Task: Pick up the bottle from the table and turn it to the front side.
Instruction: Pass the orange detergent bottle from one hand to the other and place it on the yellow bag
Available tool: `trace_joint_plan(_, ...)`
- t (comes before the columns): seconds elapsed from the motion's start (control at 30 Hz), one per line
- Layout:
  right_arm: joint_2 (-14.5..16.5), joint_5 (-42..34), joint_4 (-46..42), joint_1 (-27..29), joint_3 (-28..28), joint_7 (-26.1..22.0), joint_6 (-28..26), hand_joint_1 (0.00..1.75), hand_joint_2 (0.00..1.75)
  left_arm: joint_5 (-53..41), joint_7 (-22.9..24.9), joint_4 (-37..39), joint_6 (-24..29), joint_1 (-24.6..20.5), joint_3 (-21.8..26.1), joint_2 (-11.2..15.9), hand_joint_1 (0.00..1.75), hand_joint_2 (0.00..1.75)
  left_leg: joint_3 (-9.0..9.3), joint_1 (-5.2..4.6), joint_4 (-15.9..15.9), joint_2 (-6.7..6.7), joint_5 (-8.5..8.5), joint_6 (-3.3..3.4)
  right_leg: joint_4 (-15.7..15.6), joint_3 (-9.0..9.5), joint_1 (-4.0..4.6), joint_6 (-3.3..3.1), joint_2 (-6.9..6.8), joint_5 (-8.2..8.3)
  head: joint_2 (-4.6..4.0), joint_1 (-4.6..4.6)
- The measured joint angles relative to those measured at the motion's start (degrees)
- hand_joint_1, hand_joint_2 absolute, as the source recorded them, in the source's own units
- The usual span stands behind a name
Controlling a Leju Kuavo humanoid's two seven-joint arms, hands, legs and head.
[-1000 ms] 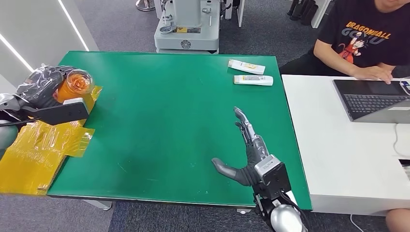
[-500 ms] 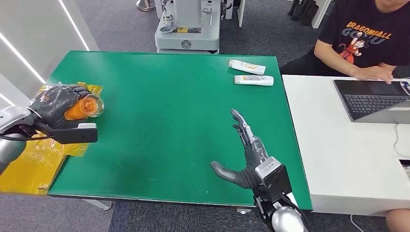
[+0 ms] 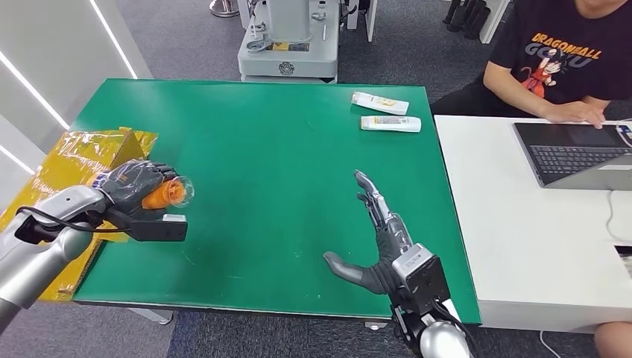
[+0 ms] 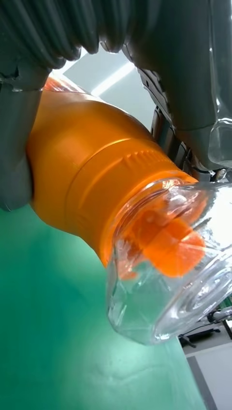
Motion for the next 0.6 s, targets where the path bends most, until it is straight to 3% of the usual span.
trace_joint_plan(0.2, 0.1, -0.1, 0.0, 0.0, 0.0, 0.1, 0.5, 0.00, 1.75, -1.5, -0.3, 4.2, -1.4, -0.9, -0.9, -1.4, 1.75, 1.75, 0.00, 0.00, 0.0, 0.02, 0.01, -0.02, 0.0, 0.00, 0.00, -0.02, 0.01, 0.02, 0.00, 0.00)
trace_joint_plan(0.6, 0.2, -1.6, 0.0, -0.2, 0.0, 0.2, 0.3, 0.00, 1.75, -3.2, -1.0, 13.8, 1.0, -1.6, -2.6, -3.9, 1.75, 1.75, 0.00, 0.00, 0.0, 0.04, 0.03, -0.04, 0.0, -0.01, 0.00, -0.03, 0.02, 0.02, 0.00, 0.02)
